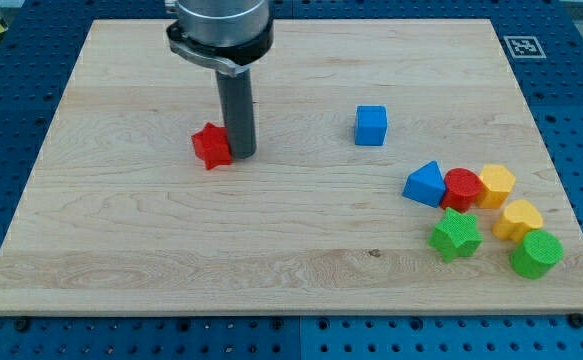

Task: Move blue cube above to the red star

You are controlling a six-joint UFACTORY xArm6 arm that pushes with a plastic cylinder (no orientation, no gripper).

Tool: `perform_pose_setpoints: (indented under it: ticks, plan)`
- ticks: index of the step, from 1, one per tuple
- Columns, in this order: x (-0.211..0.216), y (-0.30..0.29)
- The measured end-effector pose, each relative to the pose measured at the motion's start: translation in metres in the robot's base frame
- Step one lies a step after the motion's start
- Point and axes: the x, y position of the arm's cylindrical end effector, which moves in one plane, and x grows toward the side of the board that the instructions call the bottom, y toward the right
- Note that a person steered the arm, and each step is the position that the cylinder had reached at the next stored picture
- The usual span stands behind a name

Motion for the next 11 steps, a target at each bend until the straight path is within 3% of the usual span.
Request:
perform_pose_setpoints:
  ticks: [3, 4, 5, 8, 11]
  plan:
    - [0.0, -0.068]
    - [0.008, -0.08]
    - [0.042, -0.08]
    - [0.052, -0.142]
    - [0.049, -0.096]
